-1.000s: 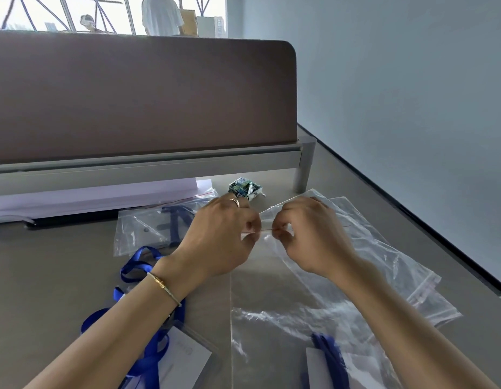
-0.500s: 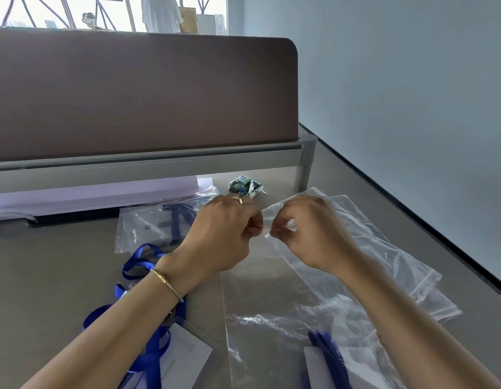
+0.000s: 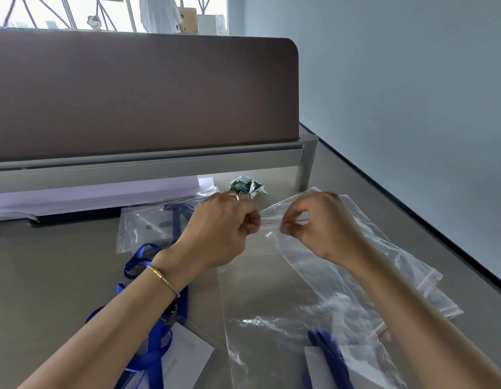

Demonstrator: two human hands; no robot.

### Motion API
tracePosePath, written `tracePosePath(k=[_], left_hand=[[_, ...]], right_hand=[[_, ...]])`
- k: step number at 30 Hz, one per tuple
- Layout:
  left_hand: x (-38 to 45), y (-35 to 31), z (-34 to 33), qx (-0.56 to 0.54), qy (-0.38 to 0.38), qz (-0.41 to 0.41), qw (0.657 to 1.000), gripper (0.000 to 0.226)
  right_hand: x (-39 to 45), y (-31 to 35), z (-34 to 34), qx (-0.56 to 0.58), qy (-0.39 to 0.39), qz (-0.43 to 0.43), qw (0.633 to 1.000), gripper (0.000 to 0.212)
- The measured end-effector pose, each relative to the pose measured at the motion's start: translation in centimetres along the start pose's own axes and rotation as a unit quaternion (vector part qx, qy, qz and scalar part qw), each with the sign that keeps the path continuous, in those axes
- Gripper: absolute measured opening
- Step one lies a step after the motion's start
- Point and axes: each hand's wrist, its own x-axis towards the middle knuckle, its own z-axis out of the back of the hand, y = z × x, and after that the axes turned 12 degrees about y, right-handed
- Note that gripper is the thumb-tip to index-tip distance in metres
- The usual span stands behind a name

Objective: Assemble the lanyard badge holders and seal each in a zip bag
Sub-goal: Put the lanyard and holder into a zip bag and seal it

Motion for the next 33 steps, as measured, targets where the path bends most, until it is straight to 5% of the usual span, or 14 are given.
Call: tracePosePath(k=[33], left_hand=[[0.3, 1.9, 0.0, -0.015, -0.007, 0.008, 1.0, 0.014]], right_hand=[[-0.2, -2.9, 1.4, 0.01, 0.015, -0.074, 0.997, 0.013]])
